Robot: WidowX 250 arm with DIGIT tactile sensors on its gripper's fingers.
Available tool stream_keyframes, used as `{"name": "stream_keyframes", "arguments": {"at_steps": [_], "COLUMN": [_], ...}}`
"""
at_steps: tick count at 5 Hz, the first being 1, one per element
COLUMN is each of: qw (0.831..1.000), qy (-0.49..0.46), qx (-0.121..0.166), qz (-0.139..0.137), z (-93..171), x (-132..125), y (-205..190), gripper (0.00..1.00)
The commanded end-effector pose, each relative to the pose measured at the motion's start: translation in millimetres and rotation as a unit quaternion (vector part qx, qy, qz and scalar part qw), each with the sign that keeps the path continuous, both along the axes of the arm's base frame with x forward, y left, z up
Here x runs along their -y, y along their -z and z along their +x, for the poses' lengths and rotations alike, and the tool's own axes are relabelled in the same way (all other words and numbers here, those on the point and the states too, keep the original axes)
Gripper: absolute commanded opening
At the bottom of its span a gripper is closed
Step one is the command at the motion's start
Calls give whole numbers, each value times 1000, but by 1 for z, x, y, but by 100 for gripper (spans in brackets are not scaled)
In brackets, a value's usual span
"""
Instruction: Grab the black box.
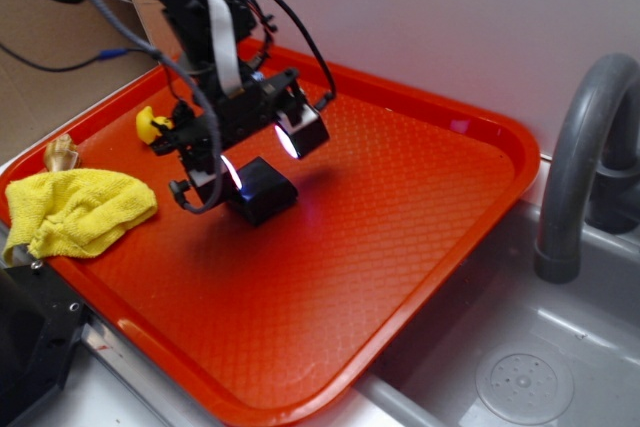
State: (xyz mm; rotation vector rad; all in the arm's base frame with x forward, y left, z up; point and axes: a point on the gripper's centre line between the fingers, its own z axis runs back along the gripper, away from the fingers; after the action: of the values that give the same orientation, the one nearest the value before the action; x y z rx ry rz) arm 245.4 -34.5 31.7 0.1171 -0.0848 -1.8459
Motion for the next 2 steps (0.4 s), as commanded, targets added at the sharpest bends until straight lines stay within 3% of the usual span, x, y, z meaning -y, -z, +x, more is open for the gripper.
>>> {"name": "stream_keyframes", "arguments": {"at_steps": [1,2], "qw": [997,996], "qy": [4,-41], "qx": [-77,-64], "qz": [26,38], "z": [-11,-21], "x": [3,-7], "y": [7,-27], "gripper": [100,100]}}
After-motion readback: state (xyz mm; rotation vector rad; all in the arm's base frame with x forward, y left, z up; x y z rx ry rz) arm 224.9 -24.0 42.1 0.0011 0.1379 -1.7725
